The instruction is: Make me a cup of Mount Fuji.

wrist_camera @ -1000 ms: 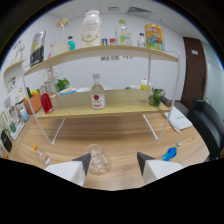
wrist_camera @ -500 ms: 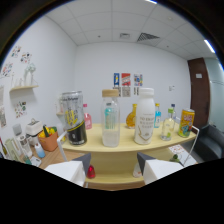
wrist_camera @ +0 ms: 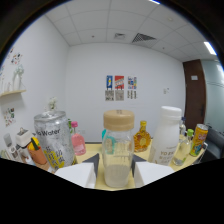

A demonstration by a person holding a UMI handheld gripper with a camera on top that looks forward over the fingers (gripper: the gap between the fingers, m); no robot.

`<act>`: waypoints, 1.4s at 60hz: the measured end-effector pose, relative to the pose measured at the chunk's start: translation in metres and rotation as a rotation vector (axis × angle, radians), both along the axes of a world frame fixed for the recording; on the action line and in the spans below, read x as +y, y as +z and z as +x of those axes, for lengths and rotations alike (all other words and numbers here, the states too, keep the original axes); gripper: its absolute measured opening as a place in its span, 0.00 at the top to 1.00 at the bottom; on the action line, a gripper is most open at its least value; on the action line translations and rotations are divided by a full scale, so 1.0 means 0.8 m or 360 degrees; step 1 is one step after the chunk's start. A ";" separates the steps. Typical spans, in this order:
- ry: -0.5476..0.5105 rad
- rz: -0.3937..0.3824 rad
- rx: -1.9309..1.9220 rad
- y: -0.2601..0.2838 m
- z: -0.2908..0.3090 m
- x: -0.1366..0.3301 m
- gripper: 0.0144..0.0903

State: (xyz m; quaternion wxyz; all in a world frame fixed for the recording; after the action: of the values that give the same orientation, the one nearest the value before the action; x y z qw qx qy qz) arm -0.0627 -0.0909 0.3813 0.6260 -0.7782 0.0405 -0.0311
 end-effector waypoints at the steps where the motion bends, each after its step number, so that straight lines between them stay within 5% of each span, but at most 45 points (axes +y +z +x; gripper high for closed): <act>1: -0.0008 -0.0004 -0.0004 -0.001 0.004 -0.001 0.49; 6: -0.0053 -0.0015 -0.0010 -0.001 0.007 0.007 0.62; 22: -0.0008 0.0002 -0.0008 0.007 -0.003 -0.010 0.65; 38: 0.0095 0.0143 0.0012 0.030 -0.014 -0.102 0.65; 66: 0.0157 -0.0145 0.0131 -0.247 -0.031 -0.168 0.66; 84: 0.0086 -0.0190 0.0910 -0.317 -0.026 -0.164 0.66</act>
State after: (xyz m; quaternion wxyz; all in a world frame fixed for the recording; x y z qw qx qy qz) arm -0.0837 -0.2220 0.1279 0.5428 -0.7916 0.1926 0.2040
